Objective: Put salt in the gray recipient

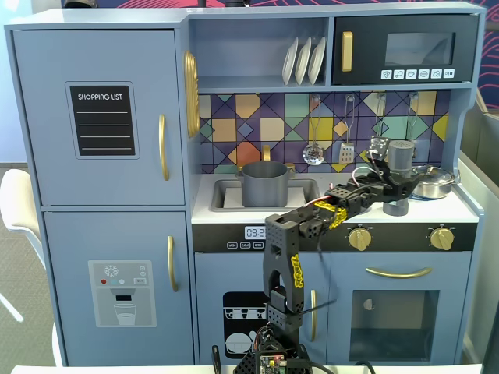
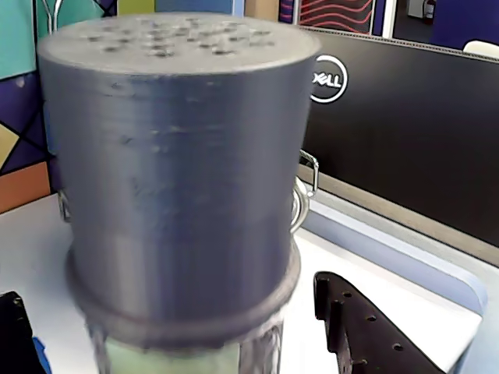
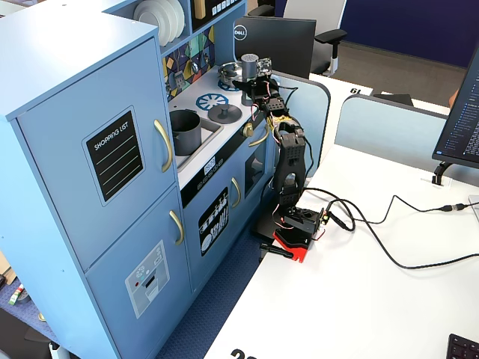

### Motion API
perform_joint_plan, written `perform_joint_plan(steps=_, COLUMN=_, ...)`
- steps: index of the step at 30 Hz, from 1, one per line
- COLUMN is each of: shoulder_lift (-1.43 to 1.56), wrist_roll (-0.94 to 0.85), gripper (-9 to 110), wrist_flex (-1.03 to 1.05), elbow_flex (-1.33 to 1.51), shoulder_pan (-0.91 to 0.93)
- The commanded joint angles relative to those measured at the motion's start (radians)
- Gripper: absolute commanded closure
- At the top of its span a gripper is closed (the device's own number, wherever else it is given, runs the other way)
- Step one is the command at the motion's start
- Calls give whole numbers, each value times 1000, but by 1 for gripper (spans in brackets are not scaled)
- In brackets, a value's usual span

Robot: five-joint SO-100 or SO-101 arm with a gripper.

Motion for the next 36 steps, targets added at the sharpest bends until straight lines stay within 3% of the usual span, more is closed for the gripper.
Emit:
perform_joint_plan(steps=1, shoulder_lift=-54, wrist_roll=-18, gripper=52, wrist_flex=-28, elbow_flex=-170, shoulder_pan=-25)
perform_joint_plan(steps=6, shoulder_lift=-124, wrist_roll=-34, gripper=60, wrist_flex=-28, elbow_flex=-253, shoulder_pan=-43)
perform_joint_plan(steps=10, shoulder_lift=-127, wrist_roll=-80, gripper=101, wrist_flex=-44, elbow_flex=-256, shoulder_pan=-57)
perform_joint_plan(steps=15, shoulder_lift=-25, wrist_roll=2, gripper=101, wrist_flex=-89, elbow_flex=-233, shoulder_pan=-60)
perform_joint_plan(steps=19, shoulder_lift=149, wrist_roll=130, gripper=101, wrist_flex=34, elbow_flex=-268, shoulder_pan=-110)
perform_joint_plan(steps=27, shoulder_lift=497, wrist_roll=687, gripper=101, wrist_flex=629, elbow_flex=-276, shoulder_pan=-528)
perform_joint_plan(steps=32, shoulder_lift=508, wrist_roll=1150, gripper=101, wrist_flex=684, elbow_flex=-276, shoulder_pan=-807)
perform_joint_plan(steps=36, shoulder_lift=414, wrist_roll=1559, gripper=101, wrist_flex=739, elbow_flex=-382, shoulder_pan=-893)
